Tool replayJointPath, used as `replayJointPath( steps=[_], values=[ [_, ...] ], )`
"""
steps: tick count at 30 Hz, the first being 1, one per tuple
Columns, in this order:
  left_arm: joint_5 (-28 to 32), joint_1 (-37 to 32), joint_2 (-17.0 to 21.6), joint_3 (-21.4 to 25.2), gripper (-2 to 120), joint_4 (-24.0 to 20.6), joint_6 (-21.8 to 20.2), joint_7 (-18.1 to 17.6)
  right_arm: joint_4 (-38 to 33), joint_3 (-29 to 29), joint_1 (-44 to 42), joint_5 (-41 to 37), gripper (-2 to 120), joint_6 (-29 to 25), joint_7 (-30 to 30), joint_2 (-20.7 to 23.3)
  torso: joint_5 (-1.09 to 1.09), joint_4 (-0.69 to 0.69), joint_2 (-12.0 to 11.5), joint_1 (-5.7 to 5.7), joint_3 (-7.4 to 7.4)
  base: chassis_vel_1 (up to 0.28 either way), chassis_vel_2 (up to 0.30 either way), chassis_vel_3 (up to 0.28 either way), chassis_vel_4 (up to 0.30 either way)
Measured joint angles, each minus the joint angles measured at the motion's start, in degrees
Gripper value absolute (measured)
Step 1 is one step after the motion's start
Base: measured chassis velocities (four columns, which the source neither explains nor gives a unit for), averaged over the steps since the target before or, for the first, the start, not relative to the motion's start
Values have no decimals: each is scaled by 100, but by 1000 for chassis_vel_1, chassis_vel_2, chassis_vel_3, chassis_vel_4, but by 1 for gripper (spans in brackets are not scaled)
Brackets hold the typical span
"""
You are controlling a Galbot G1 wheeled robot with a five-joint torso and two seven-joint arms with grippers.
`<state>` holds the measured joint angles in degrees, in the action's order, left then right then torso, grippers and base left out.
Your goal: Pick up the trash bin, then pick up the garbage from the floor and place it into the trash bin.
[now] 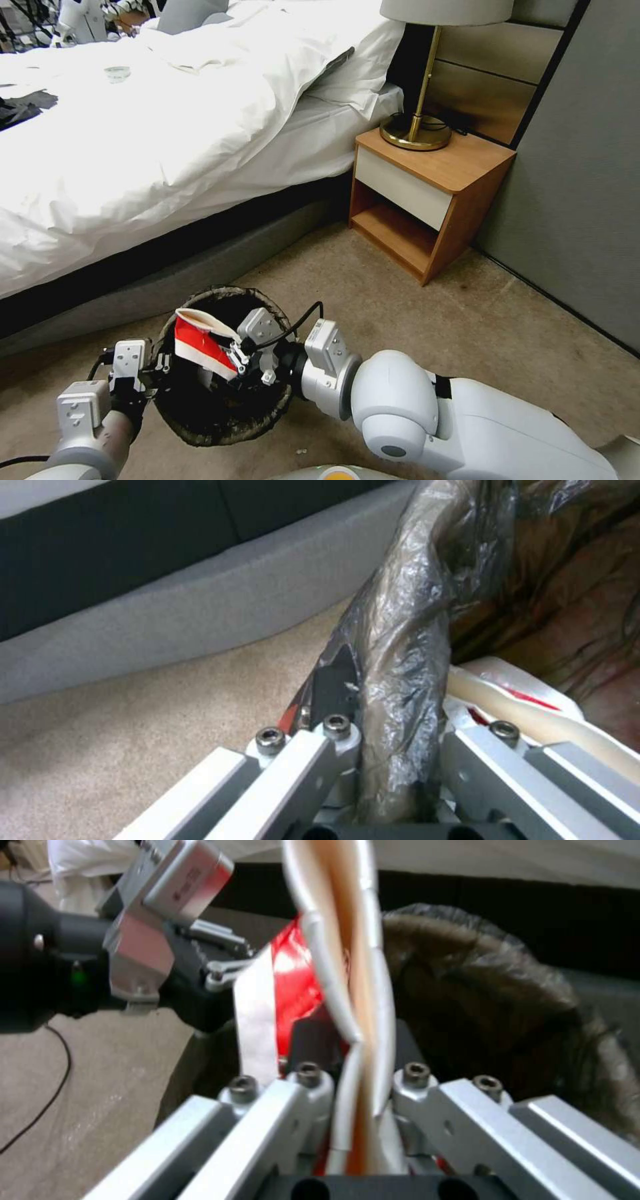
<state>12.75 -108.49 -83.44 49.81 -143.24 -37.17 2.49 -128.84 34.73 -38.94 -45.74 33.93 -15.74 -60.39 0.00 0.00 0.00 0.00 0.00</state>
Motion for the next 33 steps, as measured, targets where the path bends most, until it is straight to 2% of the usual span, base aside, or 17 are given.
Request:
replayJointPath(
  steps=[2,6,9,10,12,13,16,17,20,21,24,29,33],
  values=[
    [0,1,0,0,0,0,1,0,19,58,-7,36,19,4,-28,-26,0,1,0,0,0,0,0,0,0],
    [0,3,1,2,0,0,2,0,36,96,-5,47,27,5,-70,-65,0,0,0,0,0,0,0,0,0],
    [0,7,0,3,0,0,3,0,49,111,22,85,44,5,-117,-126,0,0,0,0,0,0,0,0,0],
    [0,7,0,3,0,0,3,0,49,111,22,85,44,5,-117,-126,0,0,0,0,0,0,0,0,0],
    [-9,10,-1,3,0,0,3,-2,47,86,30,109,54,-2,-133,-138,0,0,0,0,0,0,0,0,0],
    [-9,10,-1,3,0,0,3,-2,47,86,30,109,54,-2,-133,-138,0,0,0,0,0,0,0,0,0],
    [-16,16,-2,-1,0,0,-6,-3,-2,-38,29,108,69,-17,-160,-136,0,0,0,0,0,0,0,0,0],
    [-16,16,-2,-1,0,0,-6,-3,-2,-38,29,108,69,-17,-160,-136,0,0,0,0,0,0,0,0,0],
    [-17,22,1,-4,0,0,-11,-3,-90,-240,28,65,82,-63,-205,-130,0,0,0,0,0,0,0,0,0],
    [-17,22,1,-4,0,0,-11,-3,-90,-240,28,65,82,-63,-205,-130,0,0,0,0,0,0,0,0,0],
    [-14,24,13,-4,0,0,-30,-5,-286,-633,56,-143,96,-88,-256,-108,0,0,0,0,0,0,0,0,0],
    [-7,25,22,-8,0,0,-44,-9,-515,-1125,67,-298,100,-138,-241,25,1,0,0,0,0,0,0,0,0],
    [8,40,48,-22,0,0,-51,-9,-780,-1614,39,-340,100,-368,-350,340,1,1,0,0,0,0,0,0,0]
  ],
)
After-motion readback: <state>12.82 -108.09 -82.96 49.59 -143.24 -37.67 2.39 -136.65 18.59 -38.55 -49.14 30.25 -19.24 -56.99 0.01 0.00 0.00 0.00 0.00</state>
